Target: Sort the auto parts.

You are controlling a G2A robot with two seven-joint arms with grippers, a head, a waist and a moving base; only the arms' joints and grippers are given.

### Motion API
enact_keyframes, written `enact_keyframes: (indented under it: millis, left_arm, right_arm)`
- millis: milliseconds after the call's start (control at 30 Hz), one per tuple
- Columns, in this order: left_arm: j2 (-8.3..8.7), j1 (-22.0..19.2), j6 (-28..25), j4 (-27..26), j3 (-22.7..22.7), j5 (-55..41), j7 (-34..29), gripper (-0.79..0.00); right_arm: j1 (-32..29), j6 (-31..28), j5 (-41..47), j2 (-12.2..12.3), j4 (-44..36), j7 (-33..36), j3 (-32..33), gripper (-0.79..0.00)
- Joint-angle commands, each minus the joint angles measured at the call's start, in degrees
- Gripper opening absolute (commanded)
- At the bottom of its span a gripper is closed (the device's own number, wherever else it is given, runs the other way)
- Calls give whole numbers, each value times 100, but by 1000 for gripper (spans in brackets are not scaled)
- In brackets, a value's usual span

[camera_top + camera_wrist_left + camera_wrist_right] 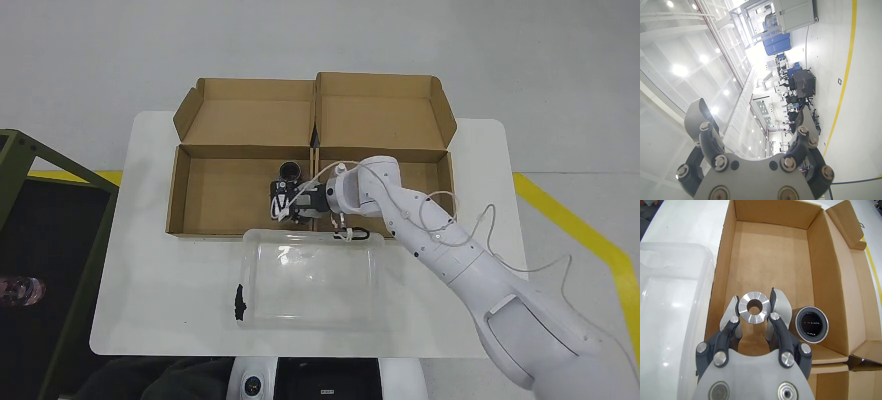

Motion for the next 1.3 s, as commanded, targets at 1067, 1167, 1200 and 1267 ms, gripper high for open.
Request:
enact_keyframes:
  millis: [1067,1167,1200,1267]
  left_arm:
    - [0,0,0,0,0,0,0,0]
    - [0,0,0,0,0,0,0,0]
    - [0,0,0,0,0,0,0,0]
    - [0,0,0,0,0,0,0,0]
  right_arm:
    - [314,-29,-142,-285,467,-499,52,-474]
    - [233,-14,17,-228,309,-578,253,-471]
    - [208,-12,42,-203,234,-575,323,-471]
    - [106,5,137,-148,63,-612,479,-474]
